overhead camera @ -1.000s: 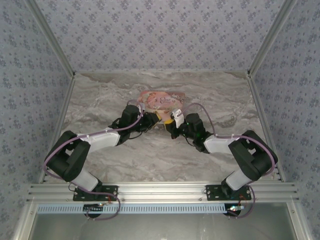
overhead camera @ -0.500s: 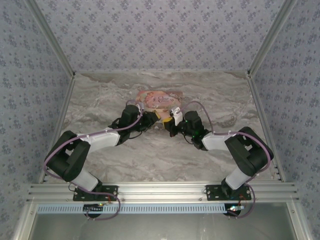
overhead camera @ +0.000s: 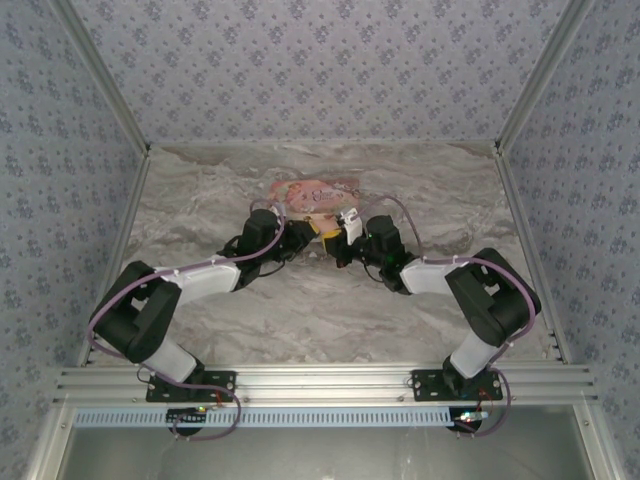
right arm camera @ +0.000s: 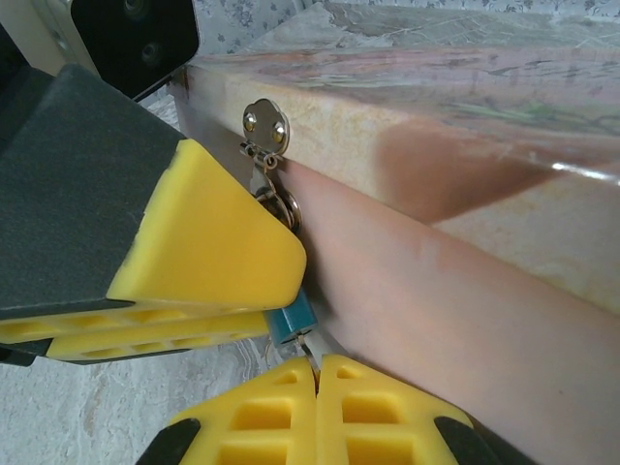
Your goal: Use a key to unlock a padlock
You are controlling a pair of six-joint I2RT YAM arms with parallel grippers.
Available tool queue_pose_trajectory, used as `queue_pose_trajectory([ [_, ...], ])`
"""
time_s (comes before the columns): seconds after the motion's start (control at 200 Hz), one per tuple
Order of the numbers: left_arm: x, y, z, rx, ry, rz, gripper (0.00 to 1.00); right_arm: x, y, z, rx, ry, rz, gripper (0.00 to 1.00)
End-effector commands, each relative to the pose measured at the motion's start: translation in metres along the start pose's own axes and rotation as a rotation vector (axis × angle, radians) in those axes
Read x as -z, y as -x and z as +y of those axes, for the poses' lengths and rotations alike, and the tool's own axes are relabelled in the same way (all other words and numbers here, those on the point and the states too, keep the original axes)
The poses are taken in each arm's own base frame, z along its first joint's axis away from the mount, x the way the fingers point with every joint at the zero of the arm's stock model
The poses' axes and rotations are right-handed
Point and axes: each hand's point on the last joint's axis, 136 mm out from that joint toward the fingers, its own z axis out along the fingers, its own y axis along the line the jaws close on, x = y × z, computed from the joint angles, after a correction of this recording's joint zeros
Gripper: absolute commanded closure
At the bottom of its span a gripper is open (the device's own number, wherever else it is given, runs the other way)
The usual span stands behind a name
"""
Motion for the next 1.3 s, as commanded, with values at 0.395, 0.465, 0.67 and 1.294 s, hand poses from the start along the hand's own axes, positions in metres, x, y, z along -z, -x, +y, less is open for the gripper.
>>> queue_pose_trajectory([
  [0.395,-0.035,-0.045,0.0,0.034,-0.094,0.155,0.81,0.004,-0.03,0.013,-0.111,0.058,-0.026,1.0],
  [0.465,-0.04,-0.047,0.004,0.051,-0.095,0.157,0.78,0.005,-0.037,0.012,-0.122,0.047,-0.017,1.0],
  [0.67,-0.044,-0.049,0.02,0.082,-0.087,0.138,0.59,0.008,-0.052,0.007,-0.179,0.016,0.006,1.0],
  [1.294,-0.016,-0.027,0.052,0.204,-0.041,-0.047,0.37,0.006,-0.067,0.011,-0.417,0.013,0.064,1.0],
])
